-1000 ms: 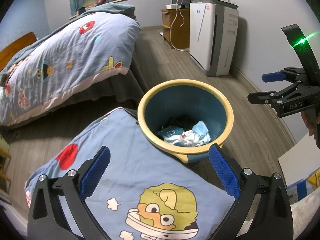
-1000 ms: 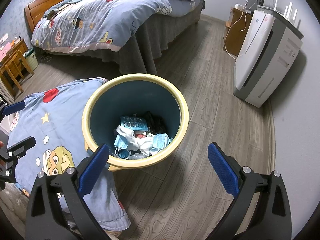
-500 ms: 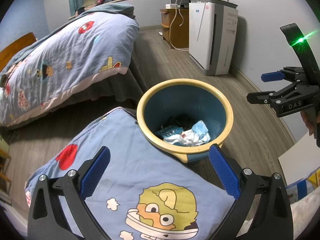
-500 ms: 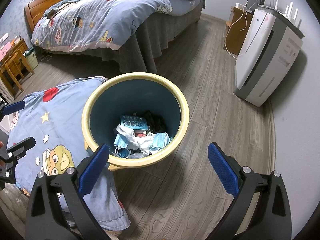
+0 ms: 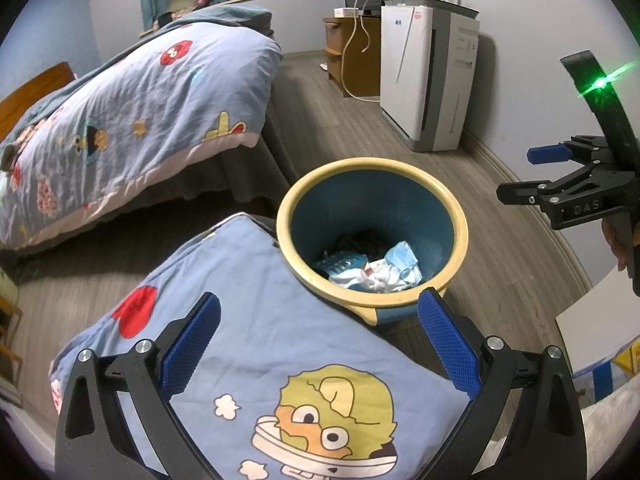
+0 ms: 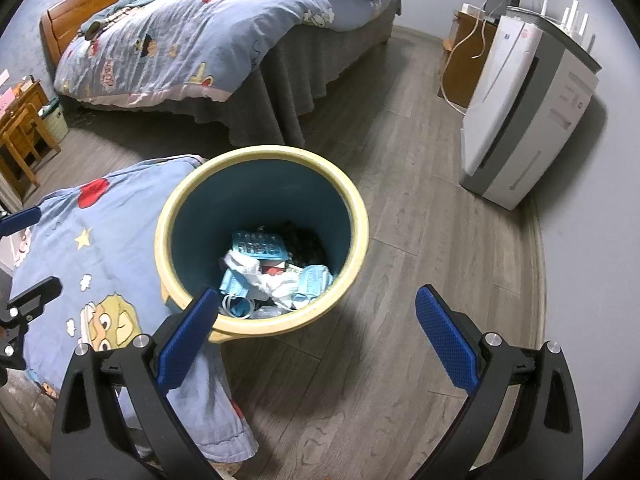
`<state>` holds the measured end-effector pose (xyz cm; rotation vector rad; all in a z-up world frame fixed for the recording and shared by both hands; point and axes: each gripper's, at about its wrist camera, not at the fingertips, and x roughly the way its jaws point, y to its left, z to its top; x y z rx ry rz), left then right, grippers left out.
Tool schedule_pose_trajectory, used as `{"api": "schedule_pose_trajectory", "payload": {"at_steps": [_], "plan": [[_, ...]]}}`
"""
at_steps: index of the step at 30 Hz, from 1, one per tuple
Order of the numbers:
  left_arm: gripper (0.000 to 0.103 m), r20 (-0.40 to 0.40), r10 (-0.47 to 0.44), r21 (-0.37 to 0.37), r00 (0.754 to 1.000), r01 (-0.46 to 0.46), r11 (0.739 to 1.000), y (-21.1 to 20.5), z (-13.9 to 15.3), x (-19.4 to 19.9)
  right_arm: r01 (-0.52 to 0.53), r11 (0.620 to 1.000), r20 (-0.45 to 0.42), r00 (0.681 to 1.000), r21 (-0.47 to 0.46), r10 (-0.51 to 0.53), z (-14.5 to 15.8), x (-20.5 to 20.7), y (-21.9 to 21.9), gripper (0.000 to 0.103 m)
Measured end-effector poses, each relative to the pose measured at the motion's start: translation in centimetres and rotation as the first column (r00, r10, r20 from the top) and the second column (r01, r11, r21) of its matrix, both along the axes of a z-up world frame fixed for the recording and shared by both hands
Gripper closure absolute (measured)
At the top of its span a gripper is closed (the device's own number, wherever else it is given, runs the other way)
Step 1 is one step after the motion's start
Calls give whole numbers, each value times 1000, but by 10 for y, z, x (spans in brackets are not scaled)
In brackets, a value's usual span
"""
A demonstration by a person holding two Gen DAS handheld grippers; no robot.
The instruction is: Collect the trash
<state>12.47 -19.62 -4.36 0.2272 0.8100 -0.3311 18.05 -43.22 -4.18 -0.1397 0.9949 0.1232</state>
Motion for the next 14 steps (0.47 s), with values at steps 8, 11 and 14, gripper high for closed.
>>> {"api": "schedule_pose_trajectory", "payload": {"at_steps": [8,11,14], "plan": [[5,32,-11,27,999,10,1000,14,15,-10,112,994,-9,994,1,-112,7,5,2,6],[5,28,-1,17,1000,1,1000,28,26,-15,135,991,-5,991,-1,-135,11,8,15,6],[5,45,29,8,999,-29,1000,48,40,-24,160,987,-12,987,-1,-160,12,17,41,6]]}}
